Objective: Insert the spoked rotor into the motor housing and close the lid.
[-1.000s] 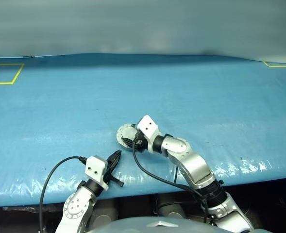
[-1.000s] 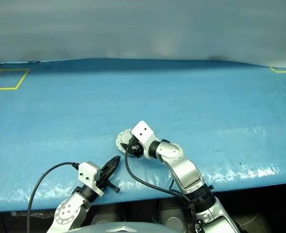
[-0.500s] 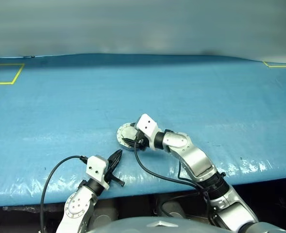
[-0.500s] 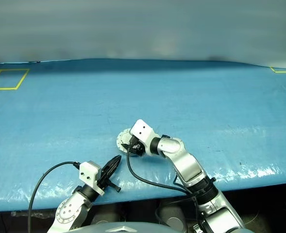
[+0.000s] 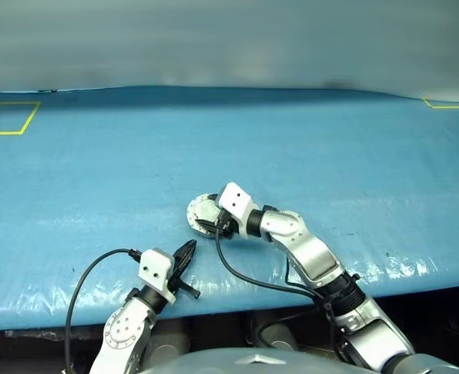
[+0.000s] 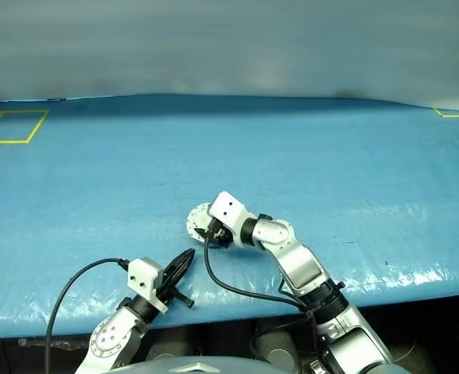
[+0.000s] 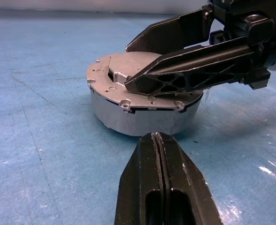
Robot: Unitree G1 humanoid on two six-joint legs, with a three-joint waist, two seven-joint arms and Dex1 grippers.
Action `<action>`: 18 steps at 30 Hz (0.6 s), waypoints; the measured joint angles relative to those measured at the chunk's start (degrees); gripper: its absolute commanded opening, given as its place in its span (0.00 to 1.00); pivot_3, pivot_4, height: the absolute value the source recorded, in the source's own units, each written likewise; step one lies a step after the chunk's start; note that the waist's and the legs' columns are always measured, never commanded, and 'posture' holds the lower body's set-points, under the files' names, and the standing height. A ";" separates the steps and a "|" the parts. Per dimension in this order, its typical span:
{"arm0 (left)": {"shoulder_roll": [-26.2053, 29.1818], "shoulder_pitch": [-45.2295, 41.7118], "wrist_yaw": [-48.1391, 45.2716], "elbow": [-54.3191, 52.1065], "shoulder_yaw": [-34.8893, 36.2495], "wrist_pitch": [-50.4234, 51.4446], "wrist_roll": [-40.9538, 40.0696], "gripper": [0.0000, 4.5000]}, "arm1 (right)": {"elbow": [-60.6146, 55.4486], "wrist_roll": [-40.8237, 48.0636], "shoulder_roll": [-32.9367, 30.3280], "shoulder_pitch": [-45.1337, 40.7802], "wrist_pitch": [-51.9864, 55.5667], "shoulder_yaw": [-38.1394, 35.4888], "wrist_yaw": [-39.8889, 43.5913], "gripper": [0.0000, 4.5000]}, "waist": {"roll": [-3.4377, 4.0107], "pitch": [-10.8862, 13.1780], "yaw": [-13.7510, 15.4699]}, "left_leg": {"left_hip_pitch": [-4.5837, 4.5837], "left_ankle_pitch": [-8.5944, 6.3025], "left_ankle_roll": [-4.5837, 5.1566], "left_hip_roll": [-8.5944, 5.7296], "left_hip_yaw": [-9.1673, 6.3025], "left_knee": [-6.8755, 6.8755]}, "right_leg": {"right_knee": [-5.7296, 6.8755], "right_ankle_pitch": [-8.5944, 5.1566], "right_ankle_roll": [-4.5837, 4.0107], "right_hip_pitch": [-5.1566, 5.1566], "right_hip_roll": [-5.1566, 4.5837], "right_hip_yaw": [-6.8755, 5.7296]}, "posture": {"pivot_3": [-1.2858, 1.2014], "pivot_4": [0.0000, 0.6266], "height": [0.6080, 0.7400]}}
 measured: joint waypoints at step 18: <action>0.85 -0.29 -0.20 0.00 0.02 0.80 -0.02 0.00 | 0.89 4.54 1.64 -0.39 4.20 -3.76 3.20 0.67 | 0.00 0.01 -0.02 | -0.06 0.00 0.00 -0.01 -0.02 -0.07 | -0.01 0.07 -0.14 -0.05 0.01 -0.01 | 0.52 0.24 1.00</action>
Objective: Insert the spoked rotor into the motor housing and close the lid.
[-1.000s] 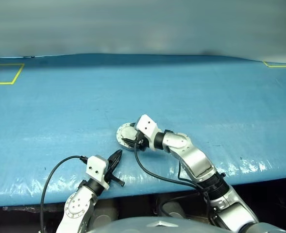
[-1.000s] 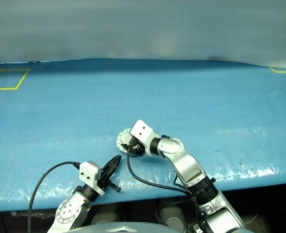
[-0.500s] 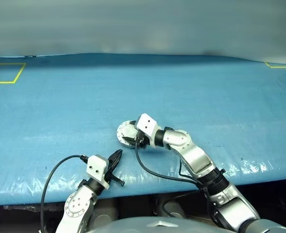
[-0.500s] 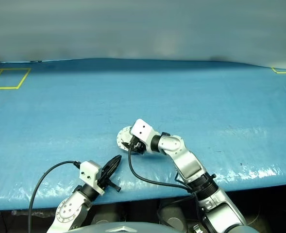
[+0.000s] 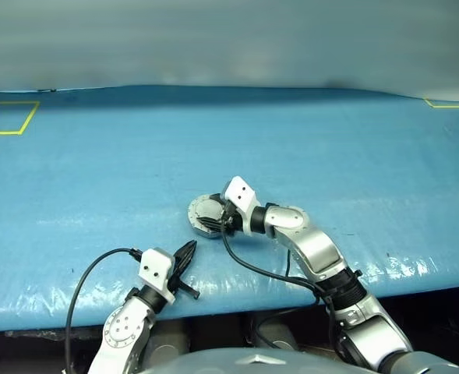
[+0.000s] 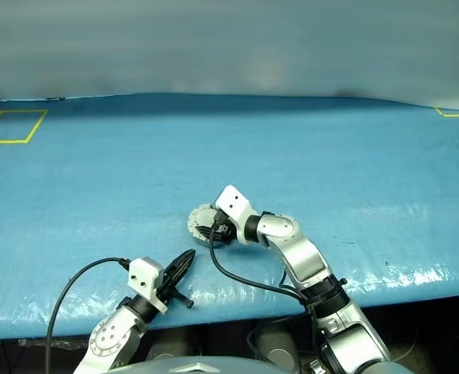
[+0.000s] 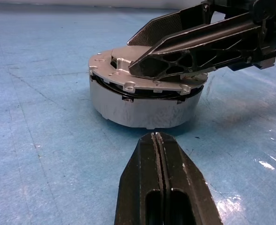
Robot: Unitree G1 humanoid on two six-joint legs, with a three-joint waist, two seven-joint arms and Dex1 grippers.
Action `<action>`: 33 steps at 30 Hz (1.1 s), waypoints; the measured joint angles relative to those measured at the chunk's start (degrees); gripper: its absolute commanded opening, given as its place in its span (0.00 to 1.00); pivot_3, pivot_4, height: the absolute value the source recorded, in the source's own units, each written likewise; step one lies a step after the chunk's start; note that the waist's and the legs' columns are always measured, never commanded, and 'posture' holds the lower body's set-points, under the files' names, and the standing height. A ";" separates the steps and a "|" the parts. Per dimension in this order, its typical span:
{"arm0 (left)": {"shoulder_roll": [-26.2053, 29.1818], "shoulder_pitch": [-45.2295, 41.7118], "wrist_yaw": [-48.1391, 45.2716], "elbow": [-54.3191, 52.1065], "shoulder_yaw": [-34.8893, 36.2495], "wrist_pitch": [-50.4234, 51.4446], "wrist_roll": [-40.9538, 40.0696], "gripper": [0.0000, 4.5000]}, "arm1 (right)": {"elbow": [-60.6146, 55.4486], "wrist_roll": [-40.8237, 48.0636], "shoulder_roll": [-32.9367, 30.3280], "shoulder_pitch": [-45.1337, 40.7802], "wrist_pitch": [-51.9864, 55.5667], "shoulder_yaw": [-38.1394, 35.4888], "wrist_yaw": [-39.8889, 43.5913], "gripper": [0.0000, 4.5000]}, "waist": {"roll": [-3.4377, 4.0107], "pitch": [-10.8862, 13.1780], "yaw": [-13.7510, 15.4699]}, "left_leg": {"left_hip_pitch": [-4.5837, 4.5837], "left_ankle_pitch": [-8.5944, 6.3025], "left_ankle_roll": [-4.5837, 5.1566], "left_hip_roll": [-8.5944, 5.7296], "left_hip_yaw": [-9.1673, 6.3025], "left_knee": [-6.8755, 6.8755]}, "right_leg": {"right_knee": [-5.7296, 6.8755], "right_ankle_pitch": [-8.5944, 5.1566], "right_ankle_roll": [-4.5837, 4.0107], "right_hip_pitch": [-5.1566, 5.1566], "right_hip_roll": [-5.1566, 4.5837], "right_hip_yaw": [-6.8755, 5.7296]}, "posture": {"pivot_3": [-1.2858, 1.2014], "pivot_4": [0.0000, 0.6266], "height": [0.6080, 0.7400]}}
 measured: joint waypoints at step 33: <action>0.48 -0.87 0.12 0.00 0.04 0.19 -0.04 0.00 | 3.87 -5.30 -1.40 -1.74 -6.90 3.02 1.17 0.67 | 0.01 -0.03 -0.01 | 0.18 0.02 0.01 0.02 0.02 0.04 | 0.03 -0.06 0.11 0.10 0.00 0.02 | 0.52 0.24 1.00</action>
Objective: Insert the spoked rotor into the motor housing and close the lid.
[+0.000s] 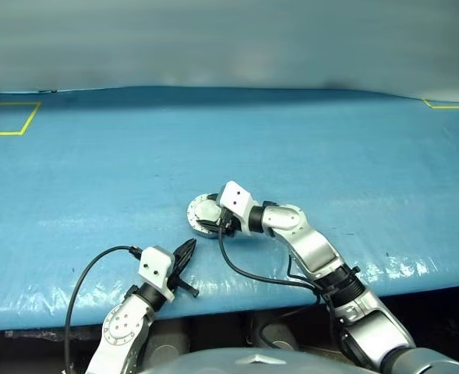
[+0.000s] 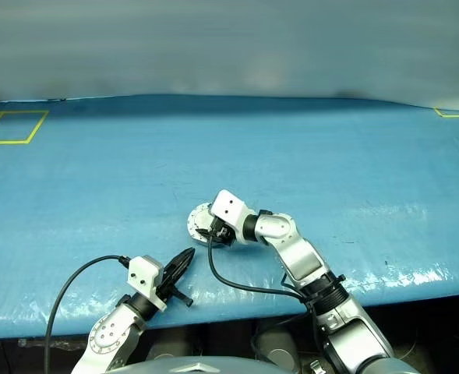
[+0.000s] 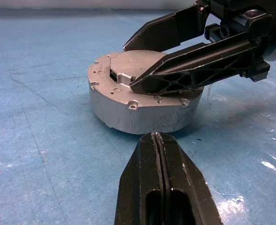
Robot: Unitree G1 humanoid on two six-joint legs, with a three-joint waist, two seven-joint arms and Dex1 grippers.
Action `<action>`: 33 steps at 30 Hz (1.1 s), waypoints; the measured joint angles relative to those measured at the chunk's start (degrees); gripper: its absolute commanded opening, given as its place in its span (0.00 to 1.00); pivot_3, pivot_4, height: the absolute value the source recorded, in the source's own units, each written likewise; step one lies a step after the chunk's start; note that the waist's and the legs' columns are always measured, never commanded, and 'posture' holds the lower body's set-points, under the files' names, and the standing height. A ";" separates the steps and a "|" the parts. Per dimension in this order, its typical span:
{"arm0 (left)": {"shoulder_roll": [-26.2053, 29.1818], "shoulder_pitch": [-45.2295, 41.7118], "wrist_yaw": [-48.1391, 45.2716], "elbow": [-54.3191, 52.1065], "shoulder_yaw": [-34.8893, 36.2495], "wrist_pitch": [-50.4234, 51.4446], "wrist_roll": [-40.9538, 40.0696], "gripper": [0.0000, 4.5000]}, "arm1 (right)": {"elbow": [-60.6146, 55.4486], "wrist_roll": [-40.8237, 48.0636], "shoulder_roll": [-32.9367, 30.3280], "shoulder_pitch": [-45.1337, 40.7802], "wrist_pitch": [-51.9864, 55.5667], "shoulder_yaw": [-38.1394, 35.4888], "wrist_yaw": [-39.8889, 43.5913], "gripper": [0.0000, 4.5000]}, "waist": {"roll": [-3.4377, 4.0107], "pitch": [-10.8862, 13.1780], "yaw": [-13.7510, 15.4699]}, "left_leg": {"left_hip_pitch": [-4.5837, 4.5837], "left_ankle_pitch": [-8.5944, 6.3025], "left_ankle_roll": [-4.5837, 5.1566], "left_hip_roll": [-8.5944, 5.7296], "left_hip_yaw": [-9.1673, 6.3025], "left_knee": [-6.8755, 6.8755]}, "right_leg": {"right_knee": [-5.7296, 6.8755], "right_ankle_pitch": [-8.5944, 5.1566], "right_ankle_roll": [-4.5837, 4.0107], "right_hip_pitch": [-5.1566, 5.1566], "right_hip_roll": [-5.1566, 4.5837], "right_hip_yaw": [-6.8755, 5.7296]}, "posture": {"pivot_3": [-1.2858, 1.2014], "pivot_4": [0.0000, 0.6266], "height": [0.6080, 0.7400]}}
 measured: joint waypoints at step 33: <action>11.90 -32.97 -3.89 3.31 15.15 51.38 -31.21 0.00 | 0.97 -0.24 1.51 0.05 0.71 -0.08 -0.83 0.67 | -0.08 -0.05 -0.25 | 0.71 0.17 -0.18 0.02 -0.17 -0.26 | -0.03 -0.06 0.03 0.73 0.17 -0.04 | 0.52 0.24 1.00</action>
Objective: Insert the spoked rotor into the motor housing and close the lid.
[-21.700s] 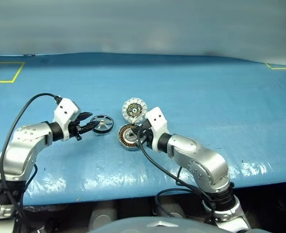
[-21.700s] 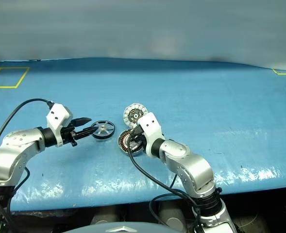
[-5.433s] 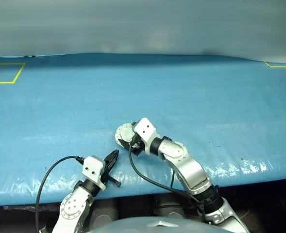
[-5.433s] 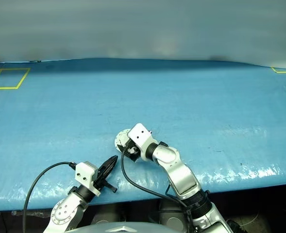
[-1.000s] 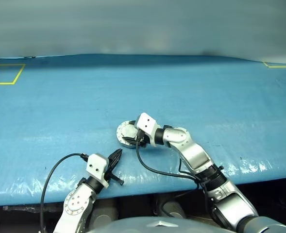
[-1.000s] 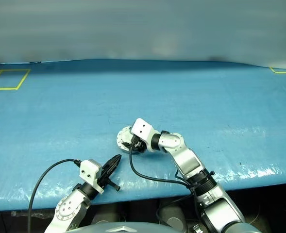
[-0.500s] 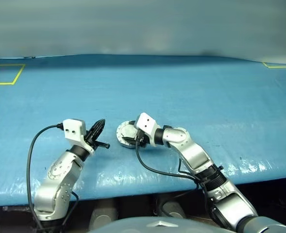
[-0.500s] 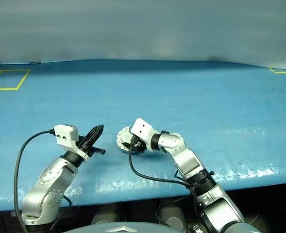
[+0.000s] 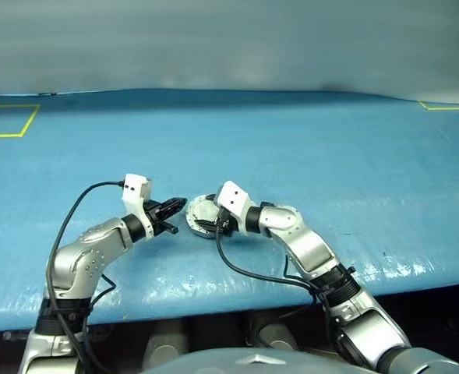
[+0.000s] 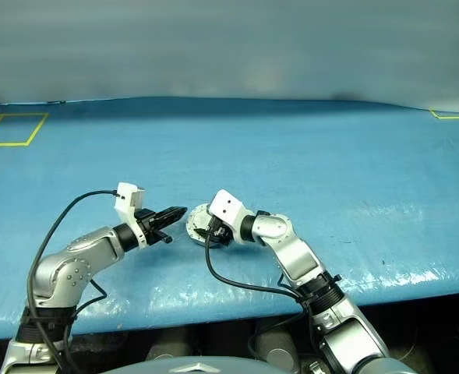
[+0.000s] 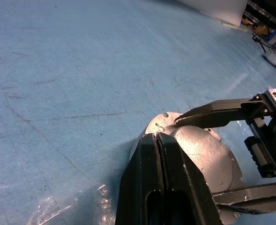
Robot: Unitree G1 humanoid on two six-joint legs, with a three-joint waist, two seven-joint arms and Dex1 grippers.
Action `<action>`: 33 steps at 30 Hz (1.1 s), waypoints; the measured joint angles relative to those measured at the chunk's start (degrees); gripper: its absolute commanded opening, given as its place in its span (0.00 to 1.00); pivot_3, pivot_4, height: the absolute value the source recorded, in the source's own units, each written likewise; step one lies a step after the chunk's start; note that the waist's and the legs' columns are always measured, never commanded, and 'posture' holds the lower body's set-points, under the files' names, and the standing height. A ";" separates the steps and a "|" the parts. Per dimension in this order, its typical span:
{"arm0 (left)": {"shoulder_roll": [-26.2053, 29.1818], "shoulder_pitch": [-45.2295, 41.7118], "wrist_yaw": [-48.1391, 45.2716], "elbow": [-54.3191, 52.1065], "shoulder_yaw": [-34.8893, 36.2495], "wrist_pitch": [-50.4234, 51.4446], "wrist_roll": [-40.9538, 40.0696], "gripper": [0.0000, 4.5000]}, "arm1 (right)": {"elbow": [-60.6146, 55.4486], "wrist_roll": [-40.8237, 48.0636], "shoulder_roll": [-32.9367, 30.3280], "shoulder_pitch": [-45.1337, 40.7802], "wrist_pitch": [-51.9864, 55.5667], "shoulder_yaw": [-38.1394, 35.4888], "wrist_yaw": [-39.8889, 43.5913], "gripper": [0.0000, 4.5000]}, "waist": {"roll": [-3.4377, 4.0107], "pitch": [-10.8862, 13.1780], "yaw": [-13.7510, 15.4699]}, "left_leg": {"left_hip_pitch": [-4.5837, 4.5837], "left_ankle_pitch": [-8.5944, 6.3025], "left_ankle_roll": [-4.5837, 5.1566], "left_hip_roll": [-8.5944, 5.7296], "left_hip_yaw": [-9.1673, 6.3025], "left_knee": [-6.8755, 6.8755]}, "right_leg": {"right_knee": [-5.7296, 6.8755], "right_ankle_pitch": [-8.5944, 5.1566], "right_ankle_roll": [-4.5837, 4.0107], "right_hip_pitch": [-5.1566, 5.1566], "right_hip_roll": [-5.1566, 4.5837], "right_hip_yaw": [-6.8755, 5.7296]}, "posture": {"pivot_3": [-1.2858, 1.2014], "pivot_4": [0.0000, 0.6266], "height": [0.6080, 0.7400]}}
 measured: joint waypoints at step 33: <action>0.18 -2.45 -5.98 2.47 -4.47 -0.56 8.03 0.00 | -23.45 19.52 -1.80 17.69 18.28 -18.12 -2.06 0.99 | -0.05 0.06 0.72 | -0.18 -0.02 0.01 -0.03 -0.13 -0.20 | -0.16 -0.15 0.08 -0.09 -0.18 -0.05 | 0.52 0.24 1.00</action>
